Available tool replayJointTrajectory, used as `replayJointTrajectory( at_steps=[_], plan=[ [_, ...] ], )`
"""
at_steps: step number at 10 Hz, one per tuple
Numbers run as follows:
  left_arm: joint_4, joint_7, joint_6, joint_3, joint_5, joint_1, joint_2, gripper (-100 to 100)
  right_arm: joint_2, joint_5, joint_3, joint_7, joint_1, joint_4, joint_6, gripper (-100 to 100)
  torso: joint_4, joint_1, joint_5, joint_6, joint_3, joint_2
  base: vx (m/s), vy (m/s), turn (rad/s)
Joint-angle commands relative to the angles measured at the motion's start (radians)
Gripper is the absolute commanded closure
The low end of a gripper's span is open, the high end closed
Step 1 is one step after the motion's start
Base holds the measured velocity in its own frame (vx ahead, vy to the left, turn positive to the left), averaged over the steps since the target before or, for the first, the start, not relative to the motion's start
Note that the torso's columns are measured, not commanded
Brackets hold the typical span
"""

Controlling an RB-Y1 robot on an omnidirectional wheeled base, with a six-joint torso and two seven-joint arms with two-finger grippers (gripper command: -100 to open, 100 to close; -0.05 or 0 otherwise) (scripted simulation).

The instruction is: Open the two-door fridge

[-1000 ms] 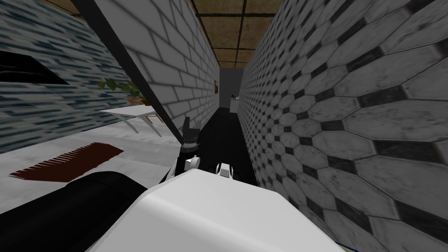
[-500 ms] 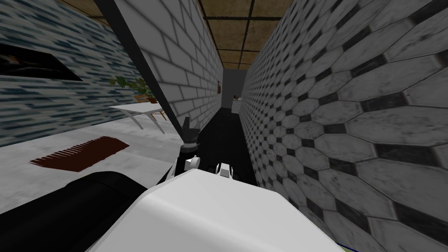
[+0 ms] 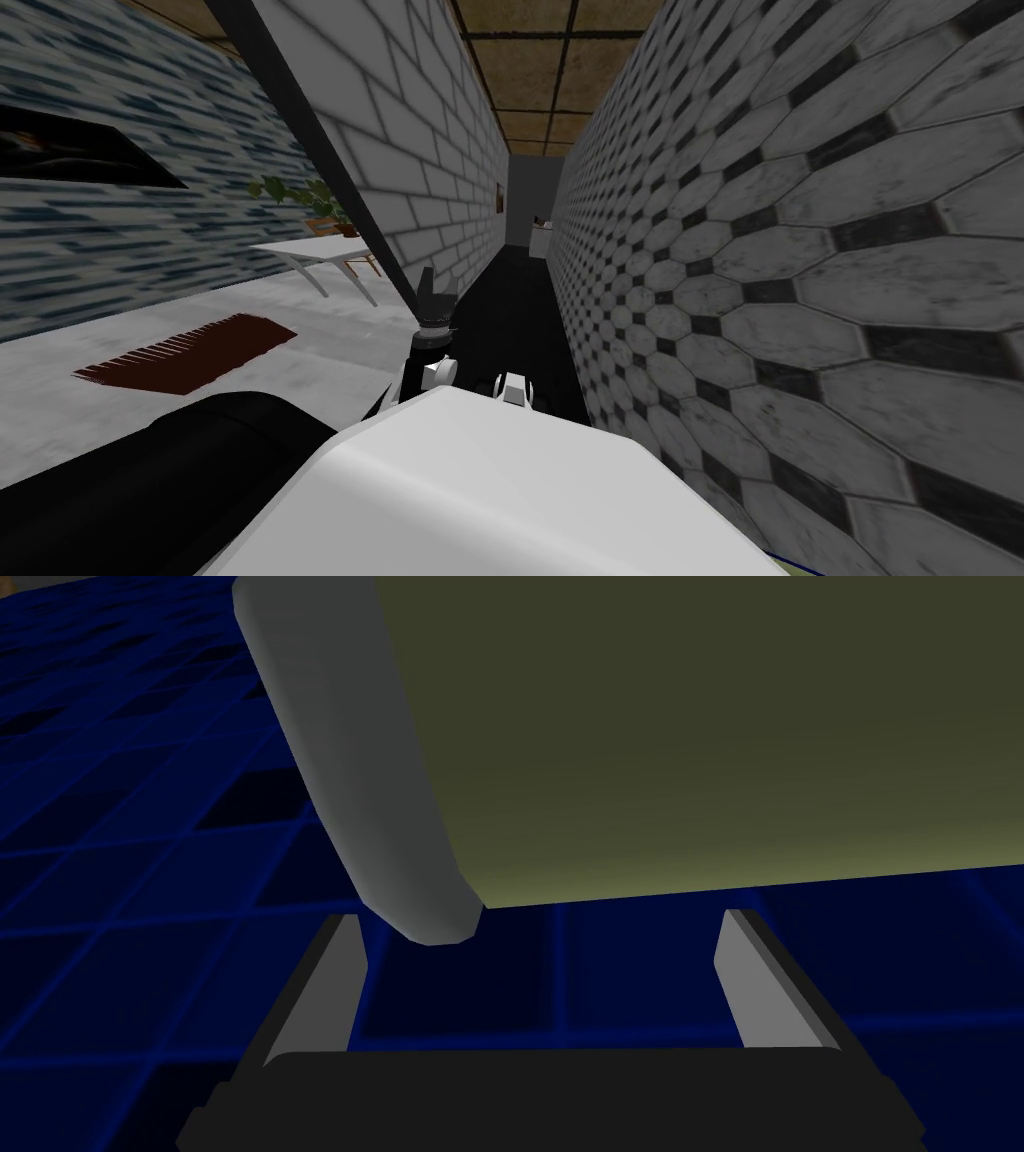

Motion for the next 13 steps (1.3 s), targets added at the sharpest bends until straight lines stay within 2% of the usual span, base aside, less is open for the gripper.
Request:
replayJointTrajectory(
  at_steps=[1,4,7,8,9,13],
  plan=[
    [0.0,0.0,0.0,0.0,0.0,0.0,0.0,0,-0.06,-0.079,-0.042,0.037,0.035,-0.019,0.028,-100,0.002,0.006,0.011,0.004,0.001,0.006,-0.004,0.04,-0.081],
    [0.0,0.0,0.0,0.0,0.0,0.0,0.0,0,-0.112,-0.157,-0.091,0.072,0.081,-0.05,0.056,-100,0.004,0.015,0.026,0.006,-0.002,0.01,-0.001,0.032,-0.055],
    [0.0,0.0,0.0,0.0,0.0,0.0,0.0,0,-0.163,-0.235,-0.139,0.107,0.128,-0.081,0.084,-100,0.005,0.023,0.033,0.01,-0.002,0.012,-0.002,0.016,-0.067],
    [0.0,0.0,0.0,0.0,0.0,0.0,0.0,0,-0.145,-0.234,-0.138,0.103,0.139,-0.081,0.072,-100,0.004,0.025,0.029,0.008,0.0,0.012,-0.006,-0.008,-0.021],
    [0.0,0.0,0.0,0.0,0.0,0.0,0.0,0,-0.147,-0.237,-0.139,0.106,0.14,-0.082,0.077,0,0.004,0.025,0.025,0.009,0.002,0.012,-0.005,-0.002,-0.011],
    [0.0,0.0,0.0,0.0,0.0,0.0,0.0,0,-0.144,-0.237,-0.138,0.106,0.141,-0.079,0.078,0,0.005,0.023,0.022,0.011,0.004,0.014,-0.001,0.0,-0.003]
  ],
)
